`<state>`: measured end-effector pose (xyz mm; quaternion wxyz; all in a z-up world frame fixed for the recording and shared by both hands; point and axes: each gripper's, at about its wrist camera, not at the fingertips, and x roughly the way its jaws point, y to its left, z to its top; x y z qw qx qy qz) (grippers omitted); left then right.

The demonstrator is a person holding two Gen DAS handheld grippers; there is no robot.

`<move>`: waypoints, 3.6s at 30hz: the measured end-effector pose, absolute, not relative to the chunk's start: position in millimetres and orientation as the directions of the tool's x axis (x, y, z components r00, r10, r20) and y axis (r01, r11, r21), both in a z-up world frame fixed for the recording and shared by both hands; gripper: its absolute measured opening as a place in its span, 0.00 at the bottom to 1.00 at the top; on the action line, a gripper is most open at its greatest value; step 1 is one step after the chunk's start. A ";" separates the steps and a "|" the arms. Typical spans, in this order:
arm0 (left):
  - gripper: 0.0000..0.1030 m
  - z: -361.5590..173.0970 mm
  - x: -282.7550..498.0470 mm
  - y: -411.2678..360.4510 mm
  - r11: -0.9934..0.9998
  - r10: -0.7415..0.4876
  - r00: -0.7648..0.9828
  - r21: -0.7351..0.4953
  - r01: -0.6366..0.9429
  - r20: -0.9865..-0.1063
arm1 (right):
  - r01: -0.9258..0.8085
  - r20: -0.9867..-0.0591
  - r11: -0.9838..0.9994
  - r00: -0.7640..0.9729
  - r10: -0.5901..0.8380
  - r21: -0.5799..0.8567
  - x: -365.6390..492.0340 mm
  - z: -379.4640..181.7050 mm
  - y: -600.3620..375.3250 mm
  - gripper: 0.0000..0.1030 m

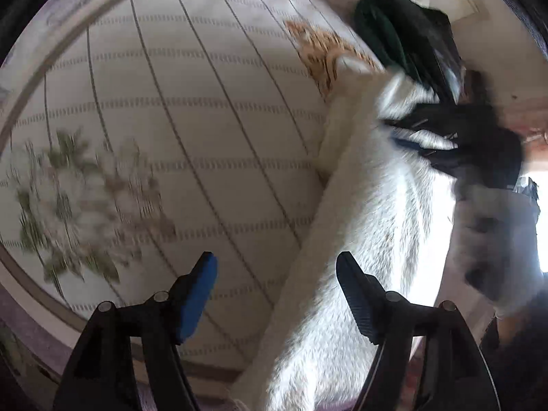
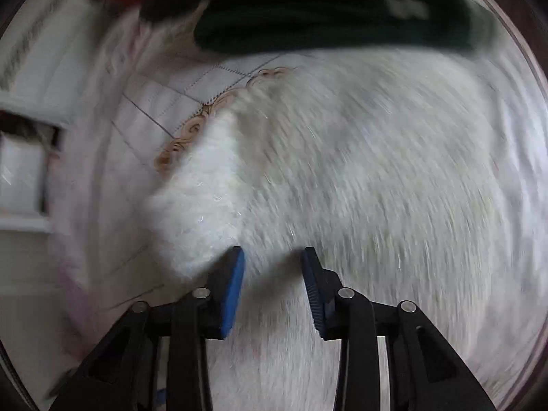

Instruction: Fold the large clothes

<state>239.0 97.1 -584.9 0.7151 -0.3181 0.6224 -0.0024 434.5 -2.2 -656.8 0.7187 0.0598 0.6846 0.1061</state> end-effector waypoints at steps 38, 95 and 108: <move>0.51 -653.7 174.7 52.1 0.767 -0.630 -0.028 -0.616 -0.179 -0.776 | 0.301 -0.805 0.819 -0.207 0.556 0.488 168.9 -761.4 -194.9 0.90; 0.65 -607.5 293.1 61.7 0.812 -0.369 0.184 -0.413 -0.412 -0.911 | -0.071 -0.859 0.857 -0.003 0.511 0.510 310.4 -641.4 -221.1 0.87; 0.76 -597.5 332.7 67.3 0.886 -0.261 0.248 -0.334 -0.323 -0.933 | 0.570 -0.661 0.472 0.174 0.730 0.672 238.4 -721.4 -260.5 0.49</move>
